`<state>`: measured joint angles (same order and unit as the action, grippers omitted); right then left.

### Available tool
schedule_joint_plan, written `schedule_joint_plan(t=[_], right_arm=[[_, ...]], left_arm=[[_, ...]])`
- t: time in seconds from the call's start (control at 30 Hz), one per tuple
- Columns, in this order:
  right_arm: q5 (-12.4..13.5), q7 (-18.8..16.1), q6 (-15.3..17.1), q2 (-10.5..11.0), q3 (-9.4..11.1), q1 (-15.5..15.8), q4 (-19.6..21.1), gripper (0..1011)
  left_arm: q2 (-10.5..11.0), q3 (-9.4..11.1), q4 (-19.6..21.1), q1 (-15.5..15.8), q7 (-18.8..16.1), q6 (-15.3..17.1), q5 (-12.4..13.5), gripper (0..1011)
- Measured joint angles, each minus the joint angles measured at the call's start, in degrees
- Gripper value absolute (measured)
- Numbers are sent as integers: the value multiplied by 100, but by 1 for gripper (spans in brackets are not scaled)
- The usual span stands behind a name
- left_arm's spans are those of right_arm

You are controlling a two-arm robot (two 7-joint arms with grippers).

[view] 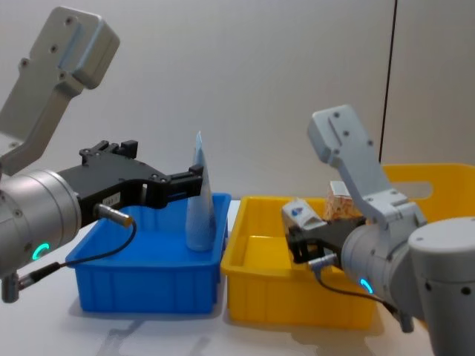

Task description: Bimanual collaborative sorting of washing and personal care products

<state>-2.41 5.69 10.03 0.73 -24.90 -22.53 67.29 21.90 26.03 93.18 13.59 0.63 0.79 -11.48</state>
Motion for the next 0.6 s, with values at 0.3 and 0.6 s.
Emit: schedule_joint_plan(t=[0.3, 0.6], right_arm=[[171, -124, -363, 28, 159, 106, 400, 328], [414, -223, -733, 41, 437, 191, 955, 322]], left_arm=[[0, 0, 0, 0, 0, 0, 0, 1001], [0, 0, 0, 0, 0, 0, 0, 1001]])
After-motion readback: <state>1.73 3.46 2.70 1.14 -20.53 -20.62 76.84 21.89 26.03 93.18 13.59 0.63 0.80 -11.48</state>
